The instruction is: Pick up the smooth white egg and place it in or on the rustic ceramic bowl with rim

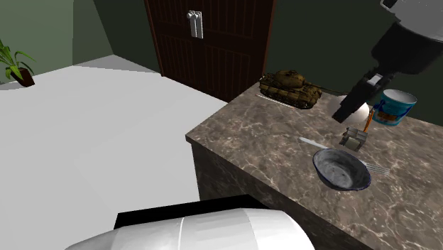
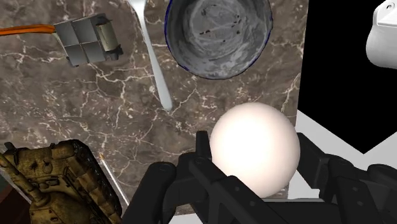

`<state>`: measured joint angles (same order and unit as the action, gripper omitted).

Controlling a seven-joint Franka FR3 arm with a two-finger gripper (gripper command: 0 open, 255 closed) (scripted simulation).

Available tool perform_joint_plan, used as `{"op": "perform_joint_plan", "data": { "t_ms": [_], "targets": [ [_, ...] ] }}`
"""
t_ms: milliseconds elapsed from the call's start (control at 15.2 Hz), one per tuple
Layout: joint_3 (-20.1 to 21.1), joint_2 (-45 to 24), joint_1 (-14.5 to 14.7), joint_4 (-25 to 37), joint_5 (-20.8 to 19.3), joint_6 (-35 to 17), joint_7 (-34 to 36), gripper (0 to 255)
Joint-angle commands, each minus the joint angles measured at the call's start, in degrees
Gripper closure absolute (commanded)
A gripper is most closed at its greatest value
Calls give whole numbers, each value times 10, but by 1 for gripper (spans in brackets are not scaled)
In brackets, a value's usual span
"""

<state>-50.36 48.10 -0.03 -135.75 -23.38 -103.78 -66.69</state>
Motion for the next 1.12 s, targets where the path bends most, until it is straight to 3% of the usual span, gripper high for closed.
{"op": "perform_joint_plan", "data": {
  "t_ms": [0, 264, 1056],
  "targets": [
    [-29, -10, 5, 26, -8, 6, -29, 255],
    [-97, -39, 32, 91, -16, 17, -86, 255],
    [-154, -44, 39, 23, -47, -67, -90, 255]
  ]
}}
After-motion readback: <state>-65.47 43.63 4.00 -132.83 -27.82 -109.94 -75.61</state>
